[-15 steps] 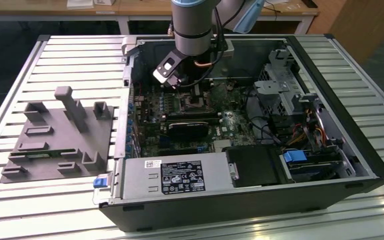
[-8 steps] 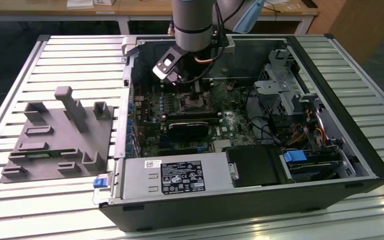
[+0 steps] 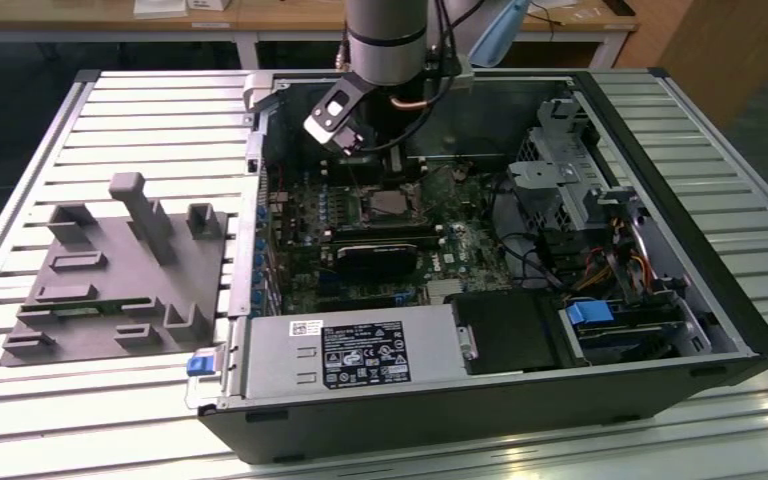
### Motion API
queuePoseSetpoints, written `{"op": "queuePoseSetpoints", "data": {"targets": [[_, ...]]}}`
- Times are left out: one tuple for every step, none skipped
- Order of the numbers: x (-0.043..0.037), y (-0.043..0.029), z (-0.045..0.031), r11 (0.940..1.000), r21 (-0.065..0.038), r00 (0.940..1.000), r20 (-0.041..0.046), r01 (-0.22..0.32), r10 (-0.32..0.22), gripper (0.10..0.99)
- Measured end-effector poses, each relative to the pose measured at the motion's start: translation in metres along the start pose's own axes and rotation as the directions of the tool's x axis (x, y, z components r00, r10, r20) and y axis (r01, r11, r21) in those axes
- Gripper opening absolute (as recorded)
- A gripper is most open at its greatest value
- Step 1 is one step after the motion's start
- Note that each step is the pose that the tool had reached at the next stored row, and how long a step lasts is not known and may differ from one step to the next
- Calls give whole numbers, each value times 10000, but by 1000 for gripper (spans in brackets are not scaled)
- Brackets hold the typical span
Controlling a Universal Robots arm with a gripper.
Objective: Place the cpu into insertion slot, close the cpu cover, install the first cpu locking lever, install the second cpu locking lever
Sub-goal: 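Place the cpu into insertion slot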
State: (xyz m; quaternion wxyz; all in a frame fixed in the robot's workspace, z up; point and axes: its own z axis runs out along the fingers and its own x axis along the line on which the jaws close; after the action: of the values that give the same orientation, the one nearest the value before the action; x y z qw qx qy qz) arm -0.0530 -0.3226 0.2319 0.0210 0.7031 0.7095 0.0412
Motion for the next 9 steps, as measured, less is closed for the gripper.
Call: {"op": "queuePoseSetpoints", "data": {"targets": [[1,3,-32,10000,-1,10000,-1,0,0,106],[2,6,-63,10000,-2,10000,0,0,0,106],[3,8,-91,10000,-3,10000,0,0,0,106],[3,10,-117,10000,-4,10000,-1,0,0,106],[4,12,-140,10000,-4,10000,0,0,0,106],[4,14,-160,10000,-3,10000,1,0,0,106],[5,15,-171,10000,-4,10000,1,0,0,106],[5,15,-172,10000,-5,10000,-1,0,0,106],[5,15,-172,10000,-6,10000,-2,0,0,106]]}}
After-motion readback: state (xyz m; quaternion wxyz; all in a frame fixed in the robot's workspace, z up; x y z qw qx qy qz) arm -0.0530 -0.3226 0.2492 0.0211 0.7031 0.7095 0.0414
